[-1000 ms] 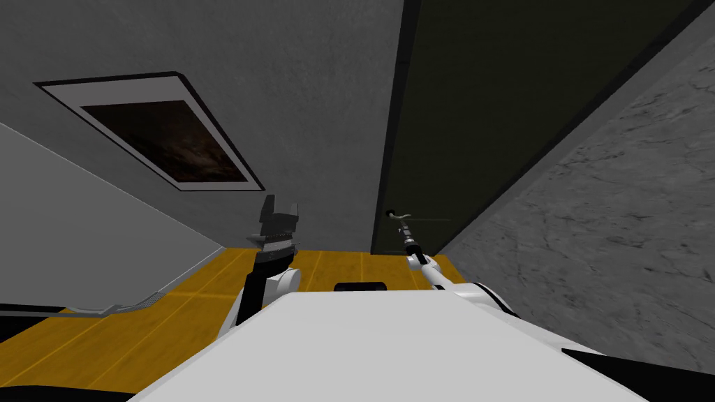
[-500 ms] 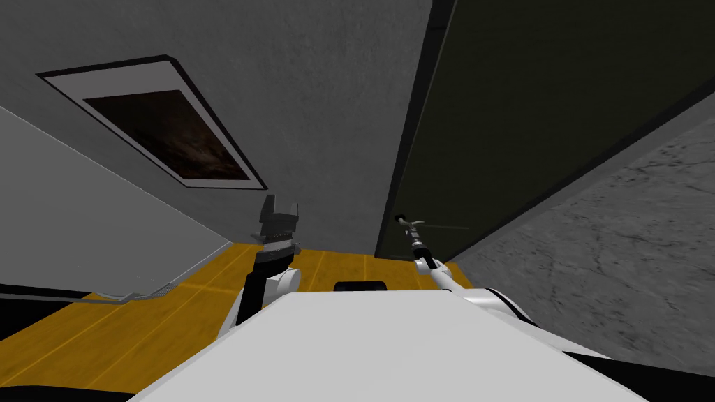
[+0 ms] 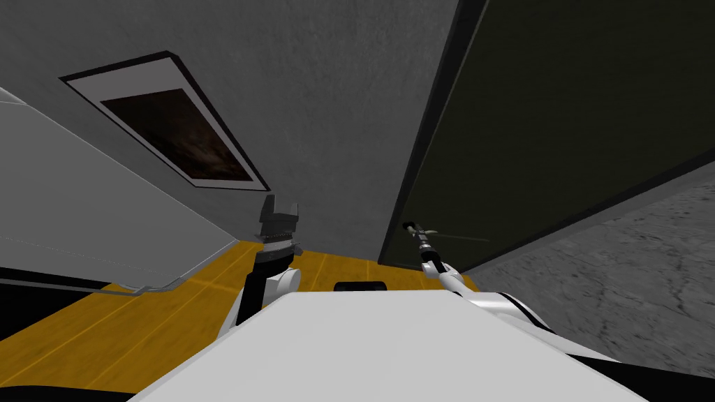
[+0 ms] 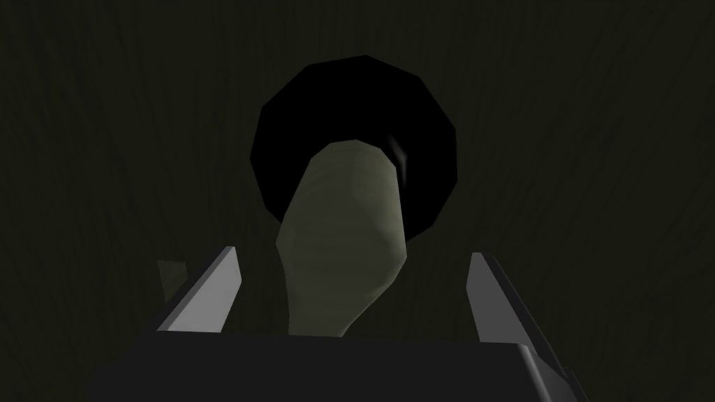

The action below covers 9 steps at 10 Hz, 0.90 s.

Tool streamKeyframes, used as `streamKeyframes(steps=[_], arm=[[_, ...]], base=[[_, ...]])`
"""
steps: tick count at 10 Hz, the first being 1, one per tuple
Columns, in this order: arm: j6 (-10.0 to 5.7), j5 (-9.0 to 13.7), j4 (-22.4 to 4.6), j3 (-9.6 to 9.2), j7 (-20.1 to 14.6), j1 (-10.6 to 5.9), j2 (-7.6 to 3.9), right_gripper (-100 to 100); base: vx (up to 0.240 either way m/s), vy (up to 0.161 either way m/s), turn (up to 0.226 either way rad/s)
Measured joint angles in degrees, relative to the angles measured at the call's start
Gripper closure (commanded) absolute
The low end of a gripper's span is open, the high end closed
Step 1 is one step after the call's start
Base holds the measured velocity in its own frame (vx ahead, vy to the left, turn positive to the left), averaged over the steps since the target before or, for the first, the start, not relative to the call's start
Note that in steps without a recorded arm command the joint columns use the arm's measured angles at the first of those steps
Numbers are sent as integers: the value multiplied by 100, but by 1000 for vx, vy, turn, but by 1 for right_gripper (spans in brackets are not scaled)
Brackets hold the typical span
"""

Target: Pull the door open

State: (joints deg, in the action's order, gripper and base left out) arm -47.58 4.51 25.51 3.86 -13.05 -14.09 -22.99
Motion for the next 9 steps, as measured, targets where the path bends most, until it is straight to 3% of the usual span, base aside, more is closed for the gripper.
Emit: streamKeyframes(steps=[5, 9], arm=[[24, -1, 3, -4, 9, 6, 12, 100], [-9, -27, -38, -76, -42, -60, -10, 100]], base=[[-13, -2, 1], [-151, -44, 68]])
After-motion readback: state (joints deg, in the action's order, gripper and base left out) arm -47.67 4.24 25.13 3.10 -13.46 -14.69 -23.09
